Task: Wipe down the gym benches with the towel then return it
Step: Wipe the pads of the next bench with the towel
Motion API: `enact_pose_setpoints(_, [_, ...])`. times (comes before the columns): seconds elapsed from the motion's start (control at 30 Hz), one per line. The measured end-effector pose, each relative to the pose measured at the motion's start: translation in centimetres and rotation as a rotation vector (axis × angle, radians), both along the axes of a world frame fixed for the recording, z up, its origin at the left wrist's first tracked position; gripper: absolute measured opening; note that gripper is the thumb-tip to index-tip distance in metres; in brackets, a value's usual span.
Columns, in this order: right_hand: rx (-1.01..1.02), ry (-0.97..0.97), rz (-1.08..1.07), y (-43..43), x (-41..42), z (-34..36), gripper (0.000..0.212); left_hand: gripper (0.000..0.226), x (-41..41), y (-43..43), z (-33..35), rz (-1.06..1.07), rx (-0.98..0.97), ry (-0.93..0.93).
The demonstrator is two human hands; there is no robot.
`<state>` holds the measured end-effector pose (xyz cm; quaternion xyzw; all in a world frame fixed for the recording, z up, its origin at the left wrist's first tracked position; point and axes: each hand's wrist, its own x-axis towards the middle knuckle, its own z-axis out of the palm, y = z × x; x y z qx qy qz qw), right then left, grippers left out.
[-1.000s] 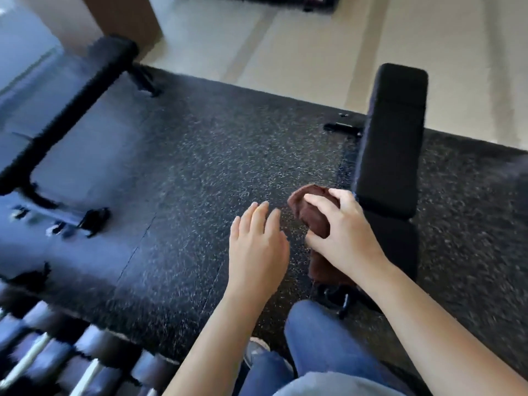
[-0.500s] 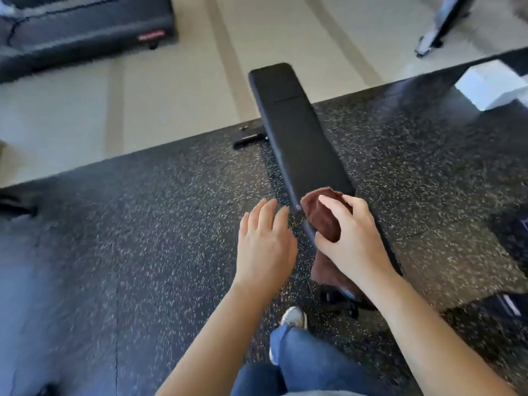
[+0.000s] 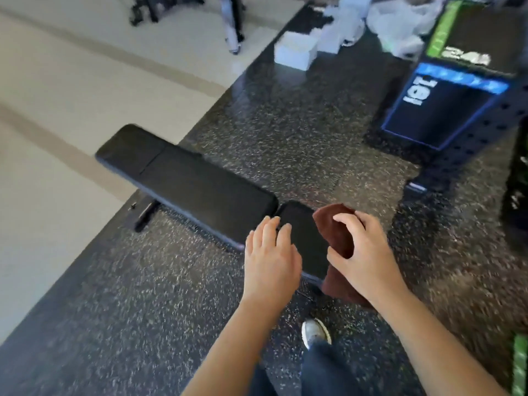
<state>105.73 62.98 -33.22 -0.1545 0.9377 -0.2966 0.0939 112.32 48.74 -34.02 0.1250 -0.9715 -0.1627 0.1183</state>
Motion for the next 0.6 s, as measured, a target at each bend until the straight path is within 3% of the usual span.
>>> enact_pose_setpoints(0.33, [-0.118, -0.041, -0.674, 3.0, 6.4, -7.3, 0.052, 0.034, -1.4, 0.6, -10.1, -0.612, 0.041, -0.058])
enact_pose_setpoints(0.6, [-0.275, -0.077, -0.894, 6.2, 8.7, -18.2, 0.048, 0.036, -3.4, 3.9, -21.6, -0.827, -0.01, -0.13])
